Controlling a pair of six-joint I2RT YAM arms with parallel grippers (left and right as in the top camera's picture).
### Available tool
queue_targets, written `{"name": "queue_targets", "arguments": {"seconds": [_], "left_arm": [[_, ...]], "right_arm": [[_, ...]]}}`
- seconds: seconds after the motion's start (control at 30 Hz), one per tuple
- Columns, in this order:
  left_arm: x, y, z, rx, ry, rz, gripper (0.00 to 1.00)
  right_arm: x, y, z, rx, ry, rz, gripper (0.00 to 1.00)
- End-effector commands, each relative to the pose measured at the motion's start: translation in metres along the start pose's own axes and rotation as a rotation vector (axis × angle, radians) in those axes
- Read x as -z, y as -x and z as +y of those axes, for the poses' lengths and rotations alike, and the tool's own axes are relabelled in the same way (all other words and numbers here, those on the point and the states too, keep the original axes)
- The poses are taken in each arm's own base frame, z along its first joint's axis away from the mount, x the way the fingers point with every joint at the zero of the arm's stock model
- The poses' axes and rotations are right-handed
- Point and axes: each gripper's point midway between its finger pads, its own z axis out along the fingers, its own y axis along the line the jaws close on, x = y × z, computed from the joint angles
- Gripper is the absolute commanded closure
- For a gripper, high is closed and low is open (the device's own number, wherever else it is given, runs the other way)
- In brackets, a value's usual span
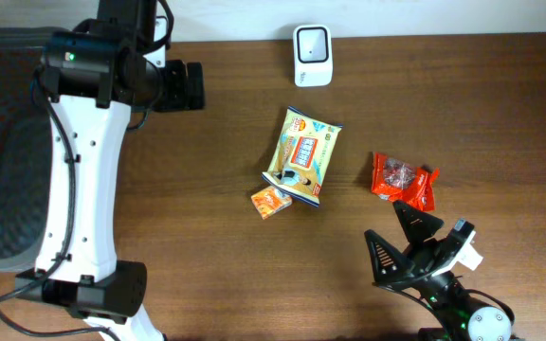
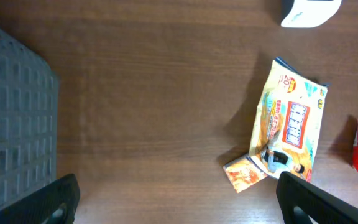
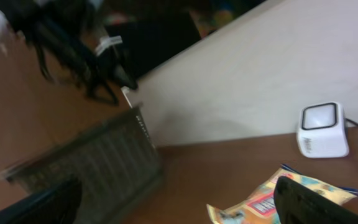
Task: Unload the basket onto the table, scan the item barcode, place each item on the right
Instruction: 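Reach the right gripper to the wet-wipe pack and grasp it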
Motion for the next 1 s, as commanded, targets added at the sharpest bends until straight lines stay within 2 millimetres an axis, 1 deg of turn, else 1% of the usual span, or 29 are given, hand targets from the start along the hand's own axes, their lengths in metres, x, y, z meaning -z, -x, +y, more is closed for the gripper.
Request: {"name": "queue_targets", "arguments": {"seconds": [0.0, 0.03, 0.07, 0.13, 0.17, 0.2, 0.23, 0.3, 0.33, 0.37, 0.43, 0.47, 0.5, 0.53, 0.57, 0.6, 0.63, 0.7, 0.73, 0.77, 0.8, 0.87, 0.9, 0.97], "left_arm": [[-0.011, 0.001, -0.007, -0.004, -0.039, 0.011, 0.01], [-0.014, 0.002, -0.008, -0.004, -0.040, 0.007, 0.01], [-0.015, 0.003, -0.008, -0.004, -0.040, 0.006, 0.01], [-0.017, 0.002, -0.008, -0.004, -0.039, 0.012, 0.01], [-0.017, 0.001, -0.008, -0.004, -0.038, 0.014, 0.01], [-0.018, 0.002, -0.007, -0.004, -0.037, 0.013, 0.01], [-0.018, 0.002, -0.008, -0.004, -0.038, 0.011, 0.01], [-0.018, 0.003, -0.008, -0.004, -0.038, 0.007, 0.01], [-0.019, 0.004, -0.006, 0.002, -0.025, 0.007, 0.01], [-0.021, 0.004, -0.003, 0.016, -0.008, 0.008, 0.01], [-0.027, 0.005, 0.015, 0.116, 0.096, 0.003, 0.01], [-0.030, 0.005, 0.017, 0.129, 0.111, 0.008, 0.01], [-0.034, 0.004, 0.017, 0.128, 0.113, 0.016, 0.01], [-0.040, 0.004, 0.017, 0.127, 0.117, 0.028, 0.01], [-0.047, 0.004, 0.017, 0.126, 0.120, 0.040, 0.01], [-0.054, 0.003, 0.017, 0.125, 0.125, 0.054, 0.01], [-0.061, 0.003, 0.017, 0.123, 0.130, 0.069, 0.01], [-0.077, 0.003, 0.019, 0.125, 0.148, 0.092, 0.01], [-0.082, 0.003, 0.019, 0.125, 0.151, 0.099, 0.01], [-0.088, 0.002, 0.020, 0.123, 0.160, 0.108, 0.01], [-0.091, 0.002, 0.022, 0.121, 0.174, 0.114, 0.01], [-0.097, 0.001, 0.026, 0.118, 0.199, 0.120, 0.01], [-0.097, 0.001, 0.026, 0.118, 0.199, 0.120, 0.01], [-0.097, 0.001, 0.026, 0.118, 0.199, 0.121, 0.01]], "right_arm": [[0.000, 0.025, 0.004, -0.101, -0.028, -0.076, 0.02], [-0.002, 0.040, 0.010, -0.092, -0.035, -0.093, 0.02], [-0.005, 0.049, 0.012, -0.099, -0.058, -0.092, 0.02], [-0.016, 0.068, 0.016, -0.005, -0.117, -0.023, 0.02], [-0.022, 0.076, 0.014, 0.022, -0.153, 0.010, 0.01], [-0.033, 0.086, 0.007, 0.036, -0.226, 0.078, 0.02], [-0.041, 0.090, -0.001, 0.037, -0.272, 0.138, 0.02], [-0.058, 0.090, -0.018, 0.016, -0.358, 0.311, 0.02], [-0.068, 0.086, -0.031, -0.021, -0.422, 0.468, 0.01], [-0.075, 0.086, -0.038, -0.051, -0.451, 0.547, 0.01], [-0.093, 0.087, -0.051, -0.173, -0.514, 0.711, 0.02], [-0.103, 0.087, -0.053, -0.216, -0.504, 0.756, 0.02], [-0.119, 0.087, -0.052, -0.264, -0.452, 0.785, 0.02], [-0.143, 0.085, -0.049, -0.341, -0.341, 0.806, 0.02], [-0.158, 0.079, -0.052, -0.401, -0.277, 0.809, 0.01], [-0.170, 0.067, -0.063, -0.466, -0.265, 0.823, 0.02], [-0.177, 0.046, -0.078, -0.524, -0.285, 0.862, 0.05], [-0.188, -0.011, -0.106, -0.553, -0.362, 0.972, 0.21], [-0.189, -0.035, -0.120, -0.561, -0.450, 1.011, 0.21], [-0.188, -0.066, -0.136, -0.569, -0.578, 1.051, 0.20], [-0.188, -0.082, -0.142, -0.566, -0.637, 1.069, 0.20], [-0.183, -0.118, -0.159, -0.525, -0.839, 1.087, 0.20], [-0.181, -0.125, -0.162, -0.497, -0.892, 1.085, 0.20], [-0.173, -0.139, -0.168, -0.406, -1.038, 1.073, 0.15]]}}
